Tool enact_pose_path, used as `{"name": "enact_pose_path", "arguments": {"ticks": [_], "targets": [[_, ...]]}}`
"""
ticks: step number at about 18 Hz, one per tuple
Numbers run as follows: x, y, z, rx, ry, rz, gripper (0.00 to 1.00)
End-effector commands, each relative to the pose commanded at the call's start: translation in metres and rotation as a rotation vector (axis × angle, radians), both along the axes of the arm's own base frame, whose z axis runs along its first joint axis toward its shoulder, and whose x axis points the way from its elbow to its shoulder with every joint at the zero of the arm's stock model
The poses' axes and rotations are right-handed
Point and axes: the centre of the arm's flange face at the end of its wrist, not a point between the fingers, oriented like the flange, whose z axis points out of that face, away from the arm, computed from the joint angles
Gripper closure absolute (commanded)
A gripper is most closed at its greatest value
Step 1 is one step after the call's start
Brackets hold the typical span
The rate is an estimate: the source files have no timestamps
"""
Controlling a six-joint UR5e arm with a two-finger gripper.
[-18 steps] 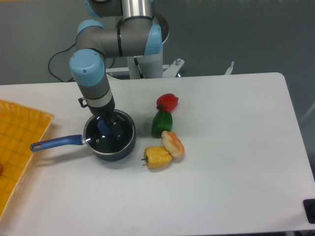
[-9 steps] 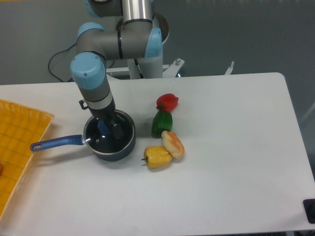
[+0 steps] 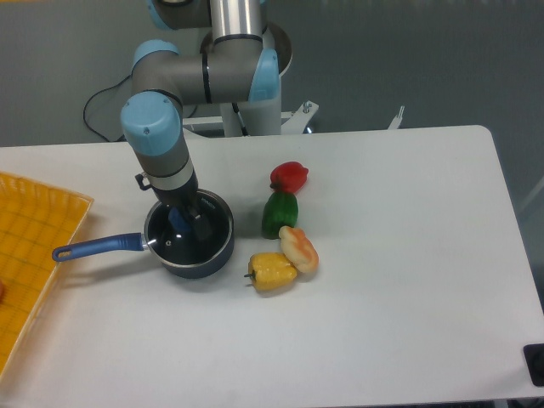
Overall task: Open the lid
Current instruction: 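Close the gripper around the blue lid knob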
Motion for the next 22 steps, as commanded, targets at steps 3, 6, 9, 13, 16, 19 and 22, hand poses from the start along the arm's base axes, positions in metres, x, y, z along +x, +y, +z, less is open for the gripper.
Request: {"name": "enact_pose_path", "arguments": {"ticks": [3, 6, 9, 13, 16, 19, 22], "targets": [[0.0, 0.0, 0.0, 0.0, 0.0, -0.002, 0.07], [0.0, 0.0, 0.0, 0.0, 0.0, -0.002, 0.19], [0.0, 0.0, 0.0, 0.0, 0.0, -0.002, 0.3], [0.0001, -0.0001, -0.0001, -0.001, -0.001, -0.003, 0.41], [0.0, 0.0001, 0.0013, 0.001, 0.001, -0.003, 0.48], [-0.0012, 0.0009, 0.0042, 0.008, 0.001, -0.003, 0.54], [-0.0036, 0.0017, 0.0078, 0.014, 0.006, -0.003, 0.54]]}}
